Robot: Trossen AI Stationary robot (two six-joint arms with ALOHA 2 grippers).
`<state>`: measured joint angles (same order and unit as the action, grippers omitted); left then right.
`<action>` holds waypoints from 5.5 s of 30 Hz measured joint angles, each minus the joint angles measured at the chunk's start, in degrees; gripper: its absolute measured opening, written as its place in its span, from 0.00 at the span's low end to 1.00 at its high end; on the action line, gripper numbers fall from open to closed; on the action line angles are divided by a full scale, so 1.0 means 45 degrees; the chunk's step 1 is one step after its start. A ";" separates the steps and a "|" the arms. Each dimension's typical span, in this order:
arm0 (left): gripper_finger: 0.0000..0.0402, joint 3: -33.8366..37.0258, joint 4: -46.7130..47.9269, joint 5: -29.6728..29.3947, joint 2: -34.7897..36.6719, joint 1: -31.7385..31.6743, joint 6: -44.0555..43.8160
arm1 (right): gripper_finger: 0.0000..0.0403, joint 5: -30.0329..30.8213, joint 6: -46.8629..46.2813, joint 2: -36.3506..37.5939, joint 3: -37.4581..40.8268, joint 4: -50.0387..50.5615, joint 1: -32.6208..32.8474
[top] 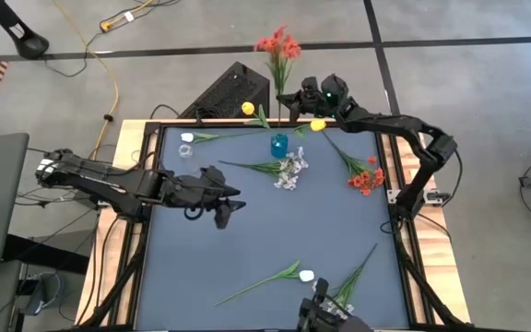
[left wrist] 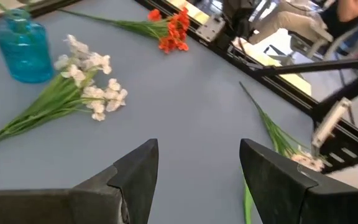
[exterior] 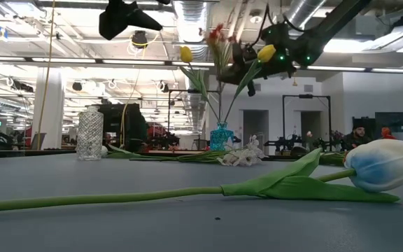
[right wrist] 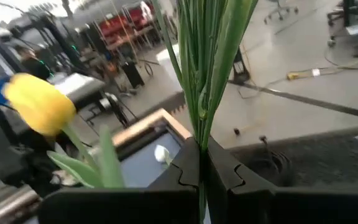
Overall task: Sort flowers into vase by color
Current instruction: Put the bottom orange flowers into the blue vase
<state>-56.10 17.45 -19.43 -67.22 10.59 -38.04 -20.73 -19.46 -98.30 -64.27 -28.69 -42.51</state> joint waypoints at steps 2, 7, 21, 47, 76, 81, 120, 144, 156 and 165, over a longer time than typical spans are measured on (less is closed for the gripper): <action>0.53 0.0000 -0.0012 -0.0425 0.0000 0.0000 -0.0063 | 0.07 0.0322 0.0121 -0.0053 0.0077 -0.0230 0.0094; 0.53 0.0000 -0.0082 -0.0858 0.0015 -0.0015 -0.0166 | 0.07 0.0563 0.0202 -0.0053 0.1027 -0.1095 0.0283; 0.53 0.0001 -0.0151 -0.1499 0.0015 -0.0034 -0.0735 | 0.07 0.1029 0.1356 -0.0068 0.2084 -0.2135 0.0560; 0.53 0.0000 -0.0171 -0.1503 0.0015 0.0024 -0.1280 | 0.22 0.0443 0.1317 -0.0620 0.2084 -0.1719 0.0957; 0.53 0.0000 -0.0048 -0.1426 0.0015 0.0073 0.0232 | 0.62 0.1279 0.3645 0.3656 0.0999 0.4232 0.0259; 0.53 0.0000 -0.0048 -0.1427 0.0015 0.0073 0.0407 | 0.62 0.2358 0.1945 0.3692 -0.0883 0.4962 -0.0368; 0.53 0.0002 -0.0047 -0.0288 -0.0724 0.0155 0.1092 | 0.58 0.2337 0.0721 -0.1331 -0.5755 0.9577 0.0439; 0.53 0.0001 -0.0042 -0.0835 -0.0724 0.0287 0.1208 | 0.07 0.2806 0.2079 -0.0553 -0.5906 1.2395 0.1437; 0.53 0.0004 -0.0034 -0.0844 -0.0724 0.0282 0.1208 | 0.11 0.3669 0.2624 -0.0624 -0.5897 1.3206 0.2149; 0.53 0.0003 -0.0034 -0.0839 -0.0719 0.0282 0.1208 | 0.17 0.3579 0.2810 -0.0577 -0.5897 1.3859 0.2246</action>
<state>-56.08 17.30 -23.20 -70.46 11.86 -32.60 -4.62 -6.81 -100.90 -90.80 33.67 -32.40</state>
